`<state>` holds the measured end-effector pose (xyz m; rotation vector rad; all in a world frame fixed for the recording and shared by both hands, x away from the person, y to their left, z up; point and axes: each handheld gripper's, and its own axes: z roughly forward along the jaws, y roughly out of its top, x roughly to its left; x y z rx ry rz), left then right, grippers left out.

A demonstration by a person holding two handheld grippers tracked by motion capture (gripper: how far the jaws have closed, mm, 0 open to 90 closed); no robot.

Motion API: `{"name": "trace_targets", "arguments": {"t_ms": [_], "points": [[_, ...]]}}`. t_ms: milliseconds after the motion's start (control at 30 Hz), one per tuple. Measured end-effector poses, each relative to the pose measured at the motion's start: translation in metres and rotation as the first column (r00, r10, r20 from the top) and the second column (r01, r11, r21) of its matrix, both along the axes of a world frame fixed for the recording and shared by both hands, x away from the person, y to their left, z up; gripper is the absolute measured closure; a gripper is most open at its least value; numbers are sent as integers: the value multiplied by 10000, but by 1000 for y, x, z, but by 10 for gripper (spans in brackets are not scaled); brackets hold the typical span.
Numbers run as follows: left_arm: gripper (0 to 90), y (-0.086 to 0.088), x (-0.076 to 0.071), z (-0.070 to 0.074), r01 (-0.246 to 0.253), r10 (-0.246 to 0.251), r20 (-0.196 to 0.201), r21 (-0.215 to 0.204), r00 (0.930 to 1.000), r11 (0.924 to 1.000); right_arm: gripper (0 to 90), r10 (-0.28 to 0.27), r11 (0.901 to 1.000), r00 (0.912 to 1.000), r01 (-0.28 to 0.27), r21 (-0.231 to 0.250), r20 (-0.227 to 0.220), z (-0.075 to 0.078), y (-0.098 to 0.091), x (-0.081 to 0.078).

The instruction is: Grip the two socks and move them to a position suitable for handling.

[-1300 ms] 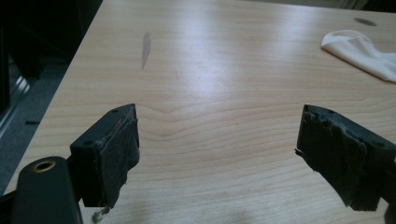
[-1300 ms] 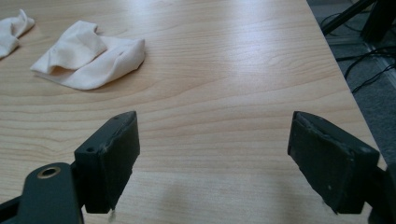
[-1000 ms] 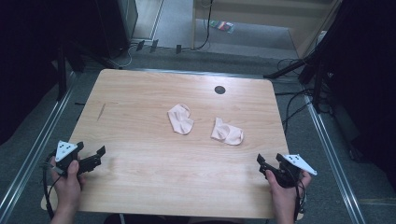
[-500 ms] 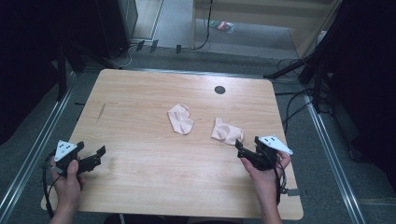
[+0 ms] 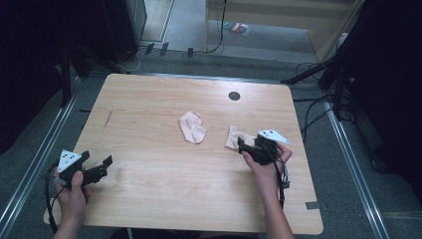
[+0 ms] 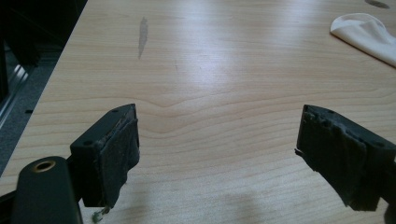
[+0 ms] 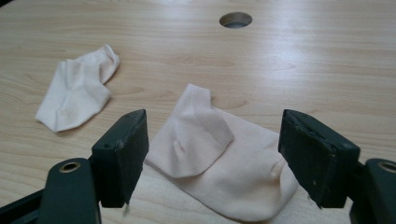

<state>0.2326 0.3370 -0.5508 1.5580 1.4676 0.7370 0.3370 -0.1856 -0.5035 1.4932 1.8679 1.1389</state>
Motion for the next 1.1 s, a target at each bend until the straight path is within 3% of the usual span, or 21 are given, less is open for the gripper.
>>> {"name": "trace_targets", "arguments": {"t_ms": [267, 400, 767, 833, 967, 1100], "points": [[138, 0, 1, 0, 4, -4, -63, -47, 10000, 10000, 267, -219, 9995, 9975, 202, -255, -671, -16, 3, 18], [139, 1, 1, 0, 53, -54, -69, -73, 10000, 10000, 275, -524, 9971, 9959, 481, -585, -741, -24, 5, 24], [138, 1, 1, 0, 57, -58, -130, -111, 9999, 9999, 292, -657, 9950, 9901, 556, -833, -1237, -42, 10, 32], [138, 1, 2, 0, 63, -64, -129, -93, 9999, 9999, 357, -607, 9926, 9936, 501, -1107, -952, -45, 11, 29], [138, 1, 2, 0, 57, -58, -140, -67, 9999, 10000, 379, -650, 9912, 9938, 538, -1209, -904, -45, 11, 28], [138, 1, 2, 0, 66, -67, -156, -52, 9999, 10000, 578, -519, 9919, 9954, 420, -1203, -809, -45, 11, 26]]}}
